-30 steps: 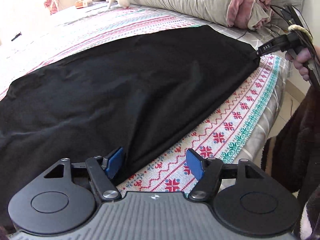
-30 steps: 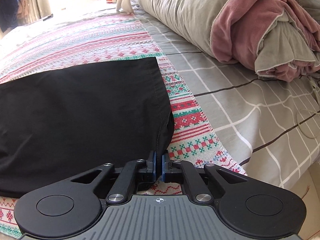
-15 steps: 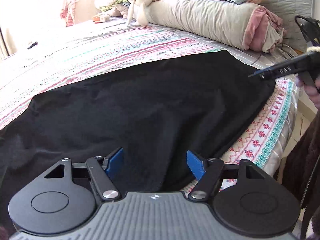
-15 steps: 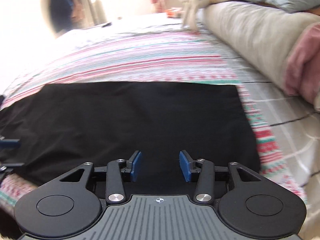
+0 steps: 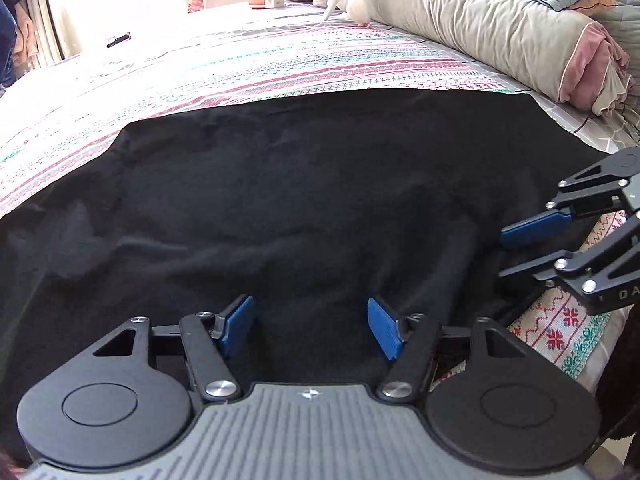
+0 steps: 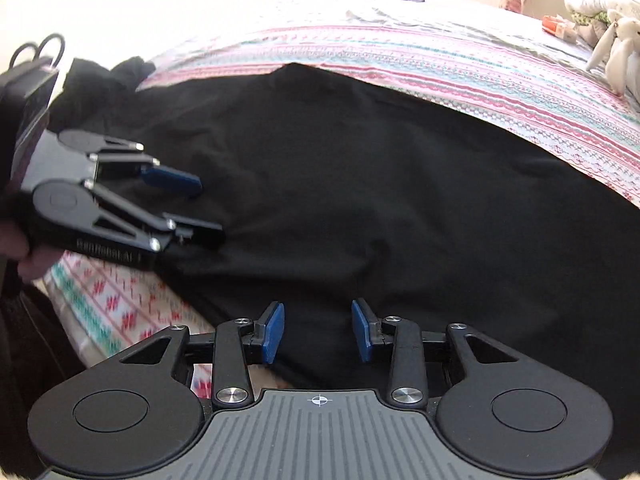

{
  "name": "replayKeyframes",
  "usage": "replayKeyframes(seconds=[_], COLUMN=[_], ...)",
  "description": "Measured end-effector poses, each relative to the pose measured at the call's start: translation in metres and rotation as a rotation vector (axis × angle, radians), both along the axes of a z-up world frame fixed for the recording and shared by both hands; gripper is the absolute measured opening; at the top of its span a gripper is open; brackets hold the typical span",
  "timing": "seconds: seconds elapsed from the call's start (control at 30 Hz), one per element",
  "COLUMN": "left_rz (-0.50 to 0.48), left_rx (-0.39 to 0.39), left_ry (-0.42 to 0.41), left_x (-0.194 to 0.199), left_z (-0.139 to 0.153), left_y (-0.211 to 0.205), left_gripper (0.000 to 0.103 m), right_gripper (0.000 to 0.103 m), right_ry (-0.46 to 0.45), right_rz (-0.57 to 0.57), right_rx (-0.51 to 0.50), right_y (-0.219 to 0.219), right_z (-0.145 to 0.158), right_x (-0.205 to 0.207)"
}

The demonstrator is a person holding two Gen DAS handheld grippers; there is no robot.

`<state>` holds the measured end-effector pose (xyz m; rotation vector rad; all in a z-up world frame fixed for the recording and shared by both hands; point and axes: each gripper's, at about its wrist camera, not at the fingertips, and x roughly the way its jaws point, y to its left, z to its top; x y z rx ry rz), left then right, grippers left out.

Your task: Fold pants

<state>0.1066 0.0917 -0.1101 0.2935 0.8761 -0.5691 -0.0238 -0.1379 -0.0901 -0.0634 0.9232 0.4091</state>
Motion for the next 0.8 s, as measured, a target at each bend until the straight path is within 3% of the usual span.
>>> replayKeyframes(seconds=[0.2, 0.3, 0.43, 0.5, 0.67, 0.8], left_rz=[-0.059, -0.088, -0.129, -0.151, -0.156, -0.135], left_rx=[0.037, 0.056, 0.021, -0.015, -0.051, -0.074], left_ry=[0.057, 0.044, -0.047, -0.084, -0.123, -0.111], left_x=[-0.006, -0.015, -0.032, -0.036, -0.043, -0.042], left_z=[0.005, 0.009, 0.02, 0.023, 0.024, 0.021], left_y=[-0.002, -0.008, -0.023, -0.034, -0.061, -0.076], left_gripper=[0.09, 0.09, 0.093, 0.097, 0.101, 0.102], right_gripper=[0.034, 0.035, 0.043, 0.057, 0.061, 0.061], right_ry=[0.063, 0.092, 0.073, 0.075, 0.085, 0.086], right_rz=[-0.017, -0.098, -0.305, -0.442, -0.736, -0.874], right_rx=[-0.088, -0.041, 0.077, 0.106, 0.199, 0.254], right_y=[-0.033, -0.056, -0.107, -0.134, -0.196, -0.223], right_z=[0.008, 0.013, 0.018, 0.017, 0.011, 0.003], right_x=[-0.049, -0.06, -0.075, -0.081, -0.096, -0.096])
